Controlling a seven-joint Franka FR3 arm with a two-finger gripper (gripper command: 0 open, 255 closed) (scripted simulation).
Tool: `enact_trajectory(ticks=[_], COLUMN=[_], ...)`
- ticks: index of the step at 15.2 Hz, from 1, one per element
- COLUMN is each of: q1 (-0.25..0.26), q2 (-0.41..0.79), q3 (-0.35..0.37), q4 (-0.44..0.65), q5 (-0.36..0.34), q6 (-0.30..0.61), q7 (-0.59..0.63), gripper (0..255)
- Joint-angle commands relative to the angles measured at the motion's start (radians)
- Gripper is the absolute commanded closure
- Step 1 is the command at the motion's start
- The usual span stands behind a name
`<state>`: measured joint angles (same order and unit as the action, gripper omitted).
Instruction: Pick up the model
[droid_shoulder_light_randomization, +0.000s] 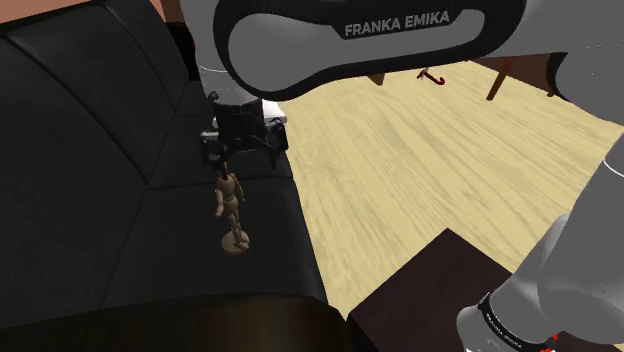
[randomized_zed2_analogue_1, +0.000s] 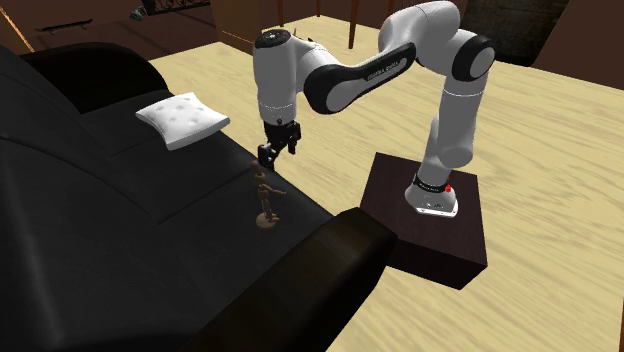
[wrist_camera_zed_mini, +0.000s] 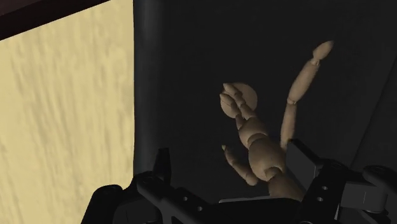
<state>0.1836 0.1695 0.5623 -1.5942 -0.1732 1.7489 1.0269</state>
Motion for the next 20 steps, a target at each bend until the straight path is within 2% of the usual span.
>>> enact_trajectory(ticks=[1,4,5,12,14,15,20], q1=[0.045,0.13,0.135,0.118,0.118,0.119,0.119], q2=[0.106,0.255,0.26,0.254,0.254,0.257,0.257], q3=[0.009,0.005,0.002,-0.002,-0.002,-0.002,-0.002], q4=[0.107,0.285,0.292,0.181,0.181,0.185,0.185], q5=[-0.059,-0.133,-0.134,-0.135,-0.135,-0.135,-0.136], q6=[-0.028,-0.089,-0.091,0.013,0.013,0.011,0.011], q7=[0.055,0.112,0.114,0.126,0.126,0.126,0.126], gripper=[0,0,0,0,0,255,255])
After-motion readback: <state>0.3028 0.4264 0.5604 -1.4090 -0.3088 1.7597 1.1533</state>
